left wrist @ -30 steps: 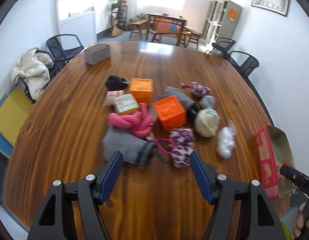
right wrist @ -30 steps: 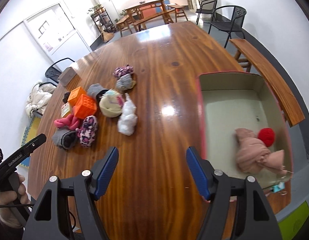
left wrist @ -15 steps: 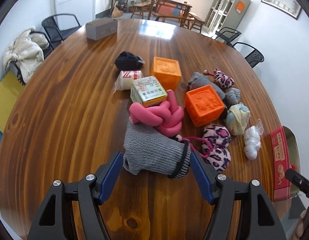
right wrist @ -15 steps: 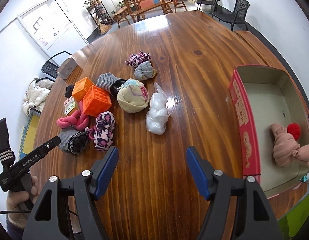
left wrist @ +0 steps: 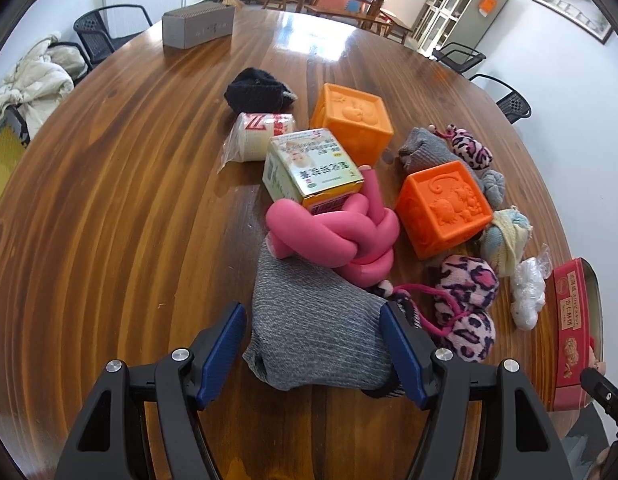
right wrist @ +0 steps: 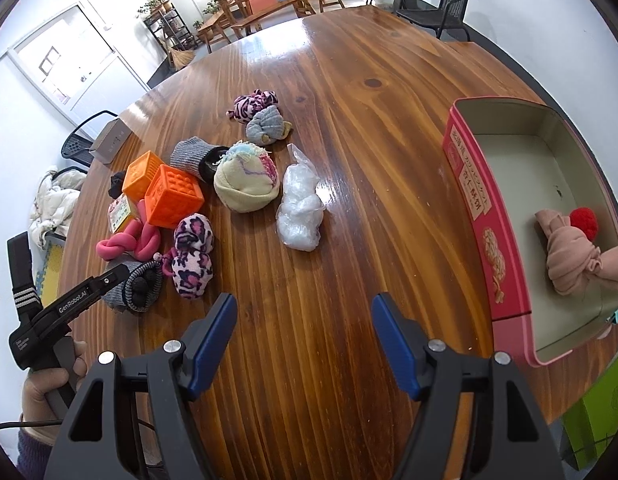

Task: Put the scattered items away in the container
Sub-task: 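Move both open tools back toward the items on the table, then grasp the grey knit sock with the left tool while the right tool grasps the cotton bag, then carry the grey sock and plastic cotton bag with both tools over the box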

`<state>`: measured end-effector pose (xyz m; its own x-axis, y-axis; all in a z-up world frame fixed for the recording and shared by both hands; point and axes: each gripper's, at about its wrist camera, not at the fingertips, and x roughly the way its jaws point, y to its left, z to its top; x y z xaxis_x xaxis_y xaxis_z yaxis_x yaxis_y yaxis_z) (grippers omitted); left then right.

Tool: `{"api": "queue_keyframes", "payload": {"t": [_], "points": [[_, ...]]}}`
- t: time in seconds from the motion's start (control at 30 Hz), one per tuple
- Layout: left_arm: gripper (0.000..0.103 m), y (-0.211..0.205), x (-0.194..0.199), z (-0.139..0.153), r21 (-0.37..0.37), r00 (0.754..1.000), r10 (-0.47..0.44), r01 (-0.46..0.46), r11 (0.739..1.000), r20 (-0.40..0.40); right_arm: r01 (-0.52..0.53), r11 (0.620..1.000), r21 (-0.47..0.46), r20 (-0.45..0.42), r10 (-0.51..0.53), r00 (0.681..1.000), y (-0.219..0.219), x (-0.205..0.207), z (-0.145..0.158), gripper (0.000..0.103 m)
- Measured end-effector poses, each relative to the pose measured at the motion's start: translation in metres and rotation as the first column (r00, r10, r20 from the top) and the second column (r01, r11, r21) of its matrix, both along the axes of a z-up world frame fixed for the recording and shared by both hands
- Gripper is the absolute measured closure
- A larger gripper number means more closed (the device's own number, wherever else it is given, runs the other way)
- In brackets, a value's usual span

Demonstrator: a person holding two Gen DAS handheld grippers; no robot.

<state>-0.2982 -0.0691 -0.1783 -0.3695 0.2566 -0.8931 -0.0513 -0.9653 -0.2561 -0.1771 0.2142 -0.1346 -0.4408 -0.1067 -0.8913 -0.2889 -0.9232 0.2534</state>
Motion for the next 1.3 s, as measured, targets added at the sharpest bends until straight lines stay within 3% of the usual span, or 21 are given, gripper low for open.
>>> {"api": "queue_keyframes", "payload": {"t": [0.37, 0.63, 0.8, 1.0, 1.13, 1.3], "points": [[0.033, 0.006, -0.004, -0.013, -0.029, 0.998, -0.065, 0.064, 0.998, -0.021, -0.016, 1.0, 0.014, 0.008, 0.016, 1.0, -0.013, -0.018, -0.009, 0.029], [0.059, 0.008, -0.003, -0.014, -0.01, 0.994, -0.107, 0.107, 0.994, -0.019, -0.031, 0.998, 0.048, 0.008, 0.031, 0.999, -0.015, -0.049, -0.022, 0.029], [0.066, 0.004, 0.005, -0.007, 0.004, 0.994, -0.105, 0.105, 0.995, -0.02, -0.035, 0.998, 0.061, 0.024, 0.034, 0.999, -0.013, -0.07, -0.034, 0.03], [0.07, 0.004, 0.016, 0.005, -0.053, 0.992, -0.111, 0.107, 0.993, -0.062, -0.052, 0.996, 0.069, 0.055, 0.048, 0.997, -0.012, -0.094, -0.051, 0.045], [0.071, 0.003, 0.021, 0.014, -0.091, 0.99, -0.111, 0.103, 0.991, -0.092, -0.076, 0.994, 0.084, 0.095, 0.068, 0.993, -0.014, -0.106, -0.064, 0.063], [0.071, -0.002, 0.024, 0.02, -0.11, 0.991, -0.087, 0.076, 0.991, -0.103, -0.116, 0.986, 0.124, 0.103, 0.104, 0.989, -0.023, -0.107, -0.069, 0.065]]}}
